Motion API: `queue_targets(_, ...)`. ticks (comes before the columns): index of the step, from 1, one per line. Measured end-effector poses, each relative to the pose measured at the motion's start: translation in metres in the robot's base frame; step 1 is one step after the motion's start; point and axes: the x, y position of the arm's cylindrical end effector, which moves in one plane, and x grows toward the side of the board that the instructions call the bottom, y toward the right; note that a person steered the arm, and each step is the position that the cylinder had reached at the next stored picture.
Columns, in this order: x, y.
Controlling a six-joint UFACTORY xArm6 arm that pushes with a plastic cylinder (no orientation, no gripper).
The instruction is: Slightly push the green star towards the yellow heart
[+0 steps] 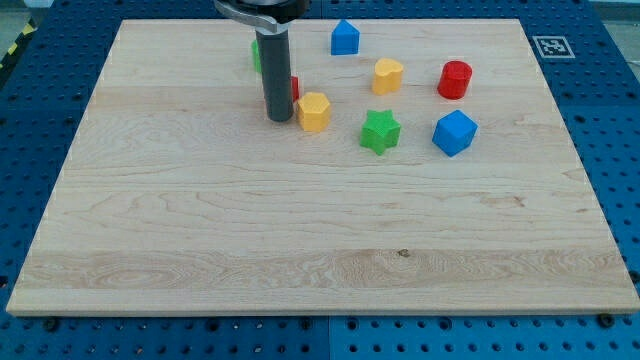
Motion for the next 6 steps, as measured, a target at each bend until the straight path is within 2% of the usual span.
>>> queue_targets(2, -0.007, 0.0)
queue_targets(3, 0.032, 0.009)
queue_targets(4, 0.058, 0.062)
queue_targets(5, 0.058, 0.13)
queue_targets(6, 0.058, 0.156)
